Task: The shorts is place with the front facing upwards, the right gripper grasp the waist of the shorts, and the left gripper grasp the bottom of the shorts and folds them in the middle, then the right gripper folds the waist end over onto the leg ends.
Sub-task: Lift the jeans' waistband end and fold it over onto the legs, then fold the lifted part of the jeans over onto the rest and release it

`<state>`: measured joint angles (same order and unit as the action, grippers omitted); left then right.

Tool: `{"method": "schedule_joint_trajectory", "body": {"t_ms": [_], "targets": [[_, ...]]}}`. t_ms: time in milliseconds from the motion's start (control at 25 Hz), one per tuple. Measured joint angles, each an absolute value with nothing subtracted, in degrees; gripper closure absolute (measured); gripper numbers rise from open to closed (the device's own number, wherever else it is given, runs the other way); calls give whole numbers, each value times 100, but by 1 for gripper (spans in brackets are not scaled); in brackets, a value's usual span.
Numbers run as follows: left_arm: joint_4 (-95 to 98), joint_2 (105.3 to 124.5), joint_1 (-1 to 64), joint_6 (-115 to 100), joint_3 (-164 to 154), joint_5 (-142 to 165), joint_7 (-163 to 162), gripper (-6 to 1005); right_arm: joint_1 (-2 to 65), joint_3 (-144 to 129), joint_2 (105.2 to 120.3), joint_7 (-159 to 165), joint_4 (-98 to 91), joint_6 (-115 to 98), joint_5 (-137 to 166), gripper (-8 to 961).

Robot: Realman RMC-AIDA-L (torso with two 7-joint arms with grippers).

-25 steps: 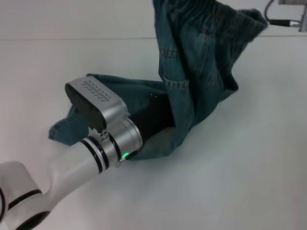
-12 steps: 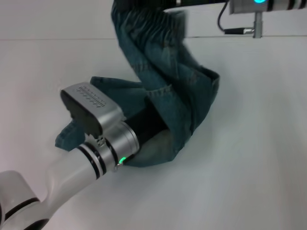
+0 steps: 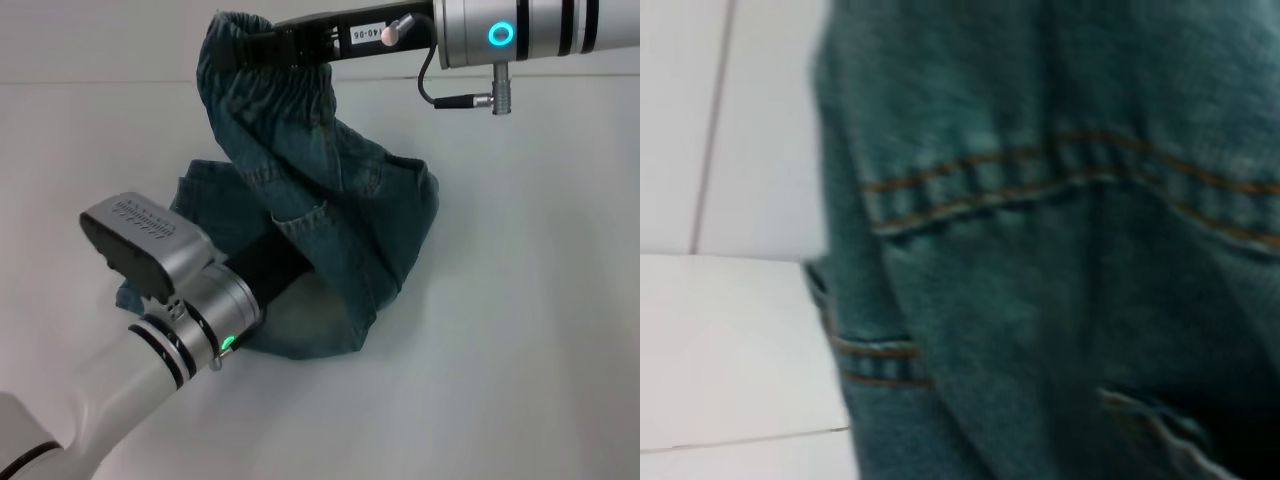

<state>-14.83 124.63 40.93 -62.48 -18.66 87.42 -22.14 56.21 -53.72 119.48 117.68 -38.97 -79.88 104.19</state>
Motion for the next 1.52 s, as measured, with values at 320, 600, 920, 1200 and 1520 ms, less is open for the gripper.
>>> {"method": "schedule_joint_trajectory", "body": {"t_ms": [320, 600, 920, 1200, 1520], "targets": [[-1301, 12443, 3660, -6501, -1363, 8744, -2214, 998, 5508, -5375, 11945, 11720, -3853, -8098, 10291, 903], [-1099, 12438, 3389, -6721, -1058, 8711, -2214, 999, 5432, -5347, 11926, 11707, -3894, -8140, 10284, 902], [-672, 12436, 3031, -6802, -449, 8683, -2206, 999, 5422, -5338, 11928, 11673, -3899, -8172, 10284, 902], [-194, 12429, 2407, -7366, 602, 8682, -2235, 999, 5445, -5421, 11937, 11672, -3860, -8183, 10317, 903], [-38, 12431, 1973, -8342, 1174, 8683, -2252, 985, 5603, -6477, 12012, 11690, -3786, -7691, 10306, 874]]}}
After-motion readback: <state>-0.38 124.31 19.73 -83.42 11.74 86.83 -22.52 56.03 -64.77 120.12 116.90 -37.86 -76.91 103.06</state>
